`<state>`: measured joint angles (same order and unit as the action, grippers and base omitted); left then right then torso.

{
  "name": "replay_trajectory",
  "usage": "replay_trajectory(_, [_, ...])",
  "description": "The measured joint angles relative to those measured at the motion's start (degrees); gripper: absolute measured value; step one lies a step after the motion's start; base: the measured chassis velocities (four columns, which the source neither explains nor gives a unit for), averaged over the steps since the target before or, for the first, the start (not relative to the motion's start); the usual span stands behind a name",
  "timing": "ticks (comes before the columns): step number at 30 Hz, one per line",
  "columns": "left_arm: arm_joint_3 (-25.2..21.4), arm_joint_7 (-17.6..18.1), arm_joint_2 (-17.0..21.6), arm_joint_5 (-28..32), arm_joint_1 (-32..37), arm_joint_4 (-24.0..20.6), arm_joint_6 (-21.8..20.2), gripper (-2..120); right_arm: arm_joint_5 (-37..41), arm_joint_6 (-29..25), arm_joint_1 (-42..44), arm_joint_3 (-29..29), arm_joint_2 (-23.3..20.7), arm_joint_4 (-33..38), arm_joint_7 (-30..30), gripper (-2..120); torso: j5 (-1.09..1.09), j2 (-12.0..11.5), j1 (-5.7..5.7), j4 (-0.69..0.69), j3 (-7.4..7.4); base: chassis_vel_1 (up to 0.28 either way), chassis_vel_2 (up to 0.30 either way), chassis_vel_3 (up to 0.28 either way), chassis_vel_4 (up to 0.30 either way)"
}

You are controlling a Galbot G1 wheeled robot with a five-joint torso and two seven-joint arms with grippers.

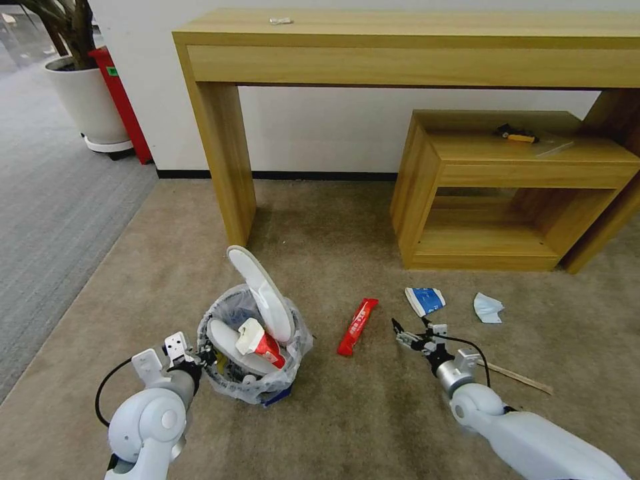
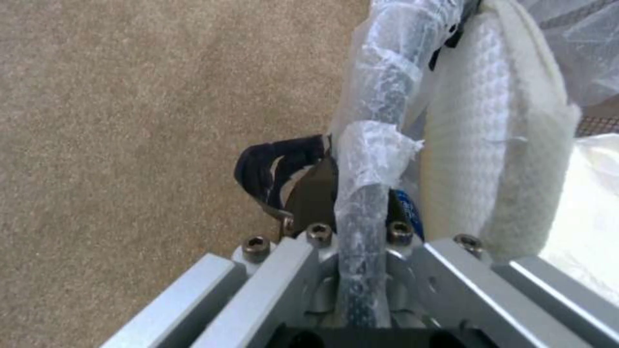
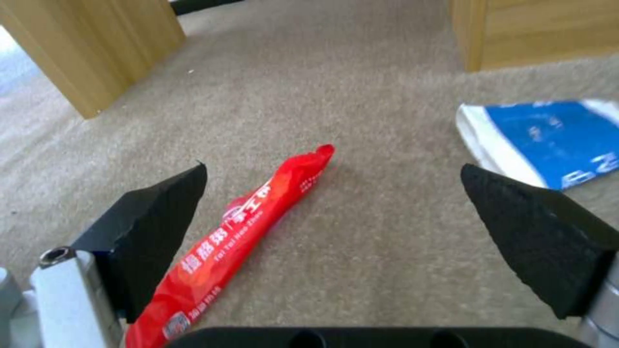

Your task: Pick up the trash bin and place the garbage on the floor into it.

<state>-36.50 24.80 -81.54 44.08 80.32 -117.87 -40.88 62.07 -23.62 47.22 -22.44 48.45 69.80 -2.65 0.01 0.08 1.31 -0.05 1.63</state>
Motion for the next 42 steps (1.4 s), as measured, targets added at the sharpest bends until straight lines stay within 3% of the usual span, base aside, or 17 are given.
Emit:
replay_trajectory(11, [0.45, 0.47, -0.44, 0.0, -1.62, 1.38, -0.13, 0, 4.25, 1.94, -1.63, 0.5, 7.51, -6.88, 2.62, 96, -0.01, 0.01, 0.0, 0.01, 0.0, 0.0, 0.0, 0.0, 0.0])
replay_trajectory(16, [0.63, 0.57, -0.66, 0.05, -2.59, 1.96, -0.16, 0, 6.96, 2.14, -1.11, -1.41, 10.06, -9.73, 7.07, 93, -0.02, 0.0, 0.0, -0.01, 0.0, 0.0, 0.0, 0.0, 0.0])
replay_trajectory(32, [0.29, 0.58, -0.18, 0.72, -1.31, -0.11, -0.12, 0, 6.5, 2.35, -2.87, -1.01, 20.02, -17.09, 10.02, 81, -0.01, 0.0, 0.0, 0.01, 0.0, 0.0, 0.0, 0.0, 0.0])
replay_trajectory(42, [0.52, 0.59, -0.58, 0.43, -1.02, -0.12, -0.09, 0, 5.77, 1.53, -0.75, 1.06, 18.67, -15.4, 8.89, 83, -0.03, 0.0, 0.0, -0.01, 0.0, 0.0, 0.0, 0.0, 0.0])
